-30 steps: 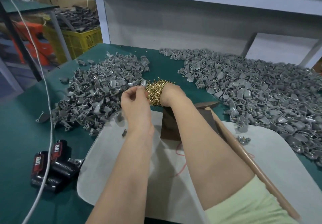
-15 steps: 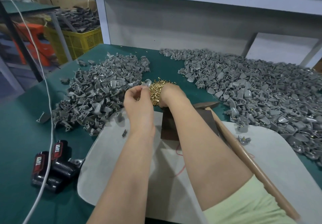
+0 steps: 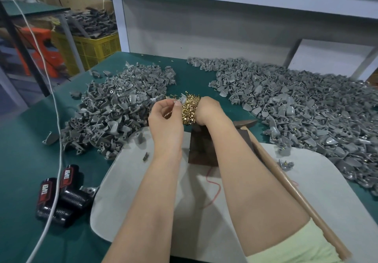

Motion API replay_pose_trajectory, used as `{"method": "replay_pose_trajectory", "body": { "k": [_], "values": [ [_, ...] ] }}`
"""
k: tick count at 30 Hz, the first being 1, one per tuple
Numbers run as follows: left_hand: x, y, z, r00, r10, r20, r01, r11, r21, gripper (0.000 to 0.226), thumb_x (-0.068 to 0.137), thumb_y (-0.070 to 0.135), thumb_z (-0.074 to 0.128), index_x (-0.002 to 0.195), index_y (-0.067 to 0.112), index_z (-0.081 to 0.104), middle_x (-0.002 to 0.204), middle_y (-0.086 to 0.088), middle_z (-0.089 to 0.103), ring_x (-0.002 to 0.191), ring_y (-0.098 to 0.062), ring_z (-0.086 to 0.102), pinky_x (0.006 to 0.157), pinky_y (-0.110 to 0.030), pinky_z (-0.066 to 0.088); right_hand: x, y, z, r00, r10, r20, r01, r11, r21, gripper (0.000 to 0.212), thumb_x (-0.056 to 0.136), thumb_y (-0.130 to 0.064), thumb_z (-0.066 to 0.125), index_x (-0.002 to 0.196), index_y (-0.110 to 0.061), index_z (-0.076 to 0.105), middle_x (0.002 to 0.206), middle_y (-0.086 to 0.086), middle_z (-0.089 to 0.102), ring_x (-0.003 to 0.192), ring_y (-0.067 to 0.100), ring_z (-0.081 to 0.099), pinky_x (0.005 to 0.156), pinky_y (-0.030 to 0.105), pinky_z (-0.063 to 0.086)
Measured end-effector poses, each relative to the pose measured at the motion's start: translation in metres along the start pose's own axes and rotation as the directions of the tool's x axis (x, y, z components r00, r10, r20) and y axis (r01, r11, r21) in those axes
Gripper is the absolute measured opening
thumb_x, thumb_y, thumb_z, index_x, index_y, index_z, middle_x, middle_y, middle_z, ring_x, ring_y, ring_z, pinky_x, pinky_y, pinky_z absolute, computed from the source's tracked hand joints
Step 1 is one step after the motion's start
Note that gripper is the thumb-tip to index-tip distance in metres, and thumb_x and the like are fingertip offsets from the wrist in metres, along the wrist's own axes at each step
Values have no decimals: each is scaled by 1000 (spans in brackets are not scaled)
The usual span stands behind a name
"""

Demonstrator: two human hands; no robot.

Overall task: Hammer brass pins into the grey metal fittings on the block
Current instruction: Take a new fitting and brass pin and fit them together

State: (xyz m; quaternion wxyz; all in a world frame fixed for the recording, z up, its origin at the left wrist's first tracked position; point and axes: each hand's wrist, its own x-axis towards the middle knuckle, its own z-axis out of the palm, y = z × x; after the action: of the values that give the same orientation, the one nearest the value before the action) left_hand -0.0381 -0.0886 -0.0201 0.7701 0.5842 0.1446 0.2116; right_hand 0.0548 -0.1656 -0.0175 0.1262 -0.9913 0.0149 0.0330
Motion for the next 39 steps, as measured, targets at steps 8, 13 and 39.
{"method": "replay_pose_trajectory", "body": {
  "k": [8,13,39],
  "values": [
    [-13,-4,7,891,143,430,-348,823,449,13,89,14,63,82,24,59,89,7,65,91,-13,60,88,-27,45,-37,57,-39,993,82,-83,-4,735,678,22,95,-2,43,88,-4,63,77,8,62,66,16,58,67,27,54],
    [-22,-8,13,868,53,494,-441,539,718,5,87,29,64,85,34,63,111,5,60,112,-23,52,98,-39,39,-86,82,-44,997,16,-80,67,391,918,14,90,9,50,86,2,62,70,9,60,55,8,62,59,17,56],
    [-21,-10,13,836,103,539,-508,519,688,9,88,21,64,93,19,71,110,-4,62,110,-29,52,97,-41,40,-95,78,-18,935,-34,-354,244,786,569,9,84,-16,67,78,-23,65,82,-4,68,81,14,63,84,33,50]
  ]
}}
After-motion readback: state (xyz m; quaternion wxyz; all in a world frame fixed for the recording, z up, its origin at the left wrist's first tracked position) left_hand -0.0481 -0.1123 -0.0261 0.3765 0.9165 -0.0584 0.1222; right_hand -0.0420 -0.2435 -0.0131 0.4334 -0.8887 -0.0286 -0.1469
